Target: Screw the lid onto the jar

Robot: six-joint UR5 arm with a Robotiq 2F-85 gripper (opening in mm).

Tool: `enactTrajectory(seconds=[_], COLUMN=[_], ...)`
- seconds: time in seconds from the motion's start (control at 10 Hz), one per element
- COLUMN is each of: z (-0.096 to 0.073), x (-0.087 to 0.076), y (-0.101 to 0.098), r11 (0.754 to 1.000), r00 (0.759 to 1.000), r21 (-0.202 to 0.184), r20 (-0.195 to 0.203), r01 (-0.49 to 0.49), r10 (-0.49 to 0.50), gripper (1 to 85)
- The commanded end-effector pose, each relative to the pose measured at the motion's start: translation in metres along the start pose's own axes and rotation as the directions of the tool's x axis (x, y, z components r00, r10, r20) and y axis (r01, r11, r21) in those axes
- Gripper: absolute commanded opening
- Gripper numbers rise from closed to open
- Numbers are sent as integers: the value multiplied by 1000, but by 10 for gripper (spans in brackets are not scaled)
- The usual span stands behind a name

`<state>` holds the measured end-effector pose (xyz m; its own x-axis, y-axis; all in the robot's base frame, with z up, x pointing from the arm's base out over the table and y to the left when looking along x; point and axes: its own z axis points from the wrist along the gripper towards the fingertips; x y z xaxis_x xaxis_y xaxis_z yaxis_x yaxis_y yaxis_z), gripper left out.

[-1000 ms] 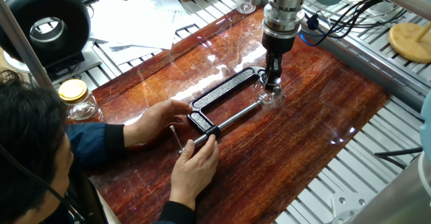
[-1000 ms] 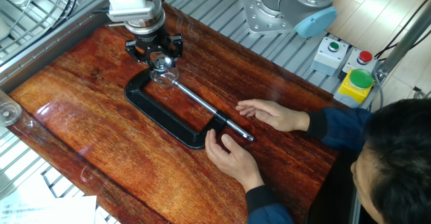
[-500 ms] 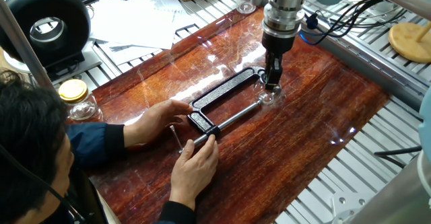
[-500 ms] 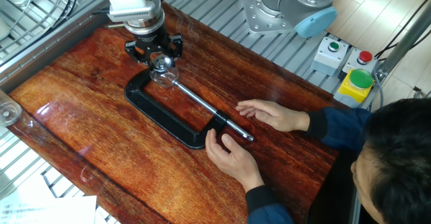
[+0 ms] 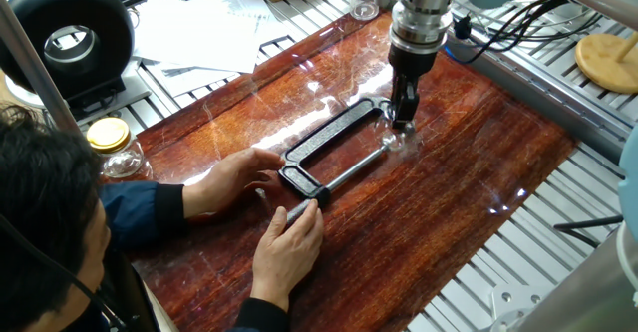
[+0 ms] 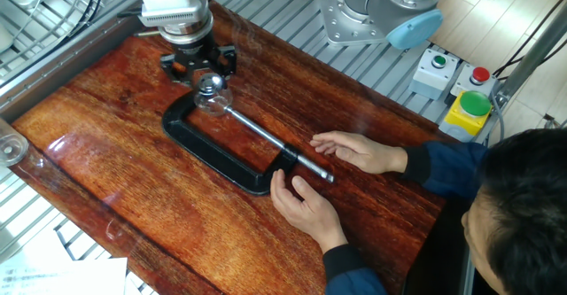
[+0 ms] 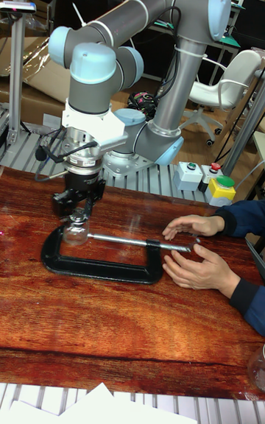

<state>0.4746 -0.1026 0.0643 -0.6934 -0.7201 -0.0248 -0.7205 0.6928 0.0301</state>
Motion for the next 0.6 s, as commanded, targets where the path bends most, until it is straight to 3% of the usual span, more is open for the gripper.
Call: enactTrajectory(seconds=[0.0, 0.2, 0.5], z=[-1, 0, 1], x=[-1, -1, -3], y=[-13, -14, -6], r11=[997, 996, 996], r00=[999, 998, 997], r21=[60, 62, 29], r20=[7, 8, 13], r01=[-48, -67, -80], r10=[48, 66, 79], gripper=[657, 680, 707])
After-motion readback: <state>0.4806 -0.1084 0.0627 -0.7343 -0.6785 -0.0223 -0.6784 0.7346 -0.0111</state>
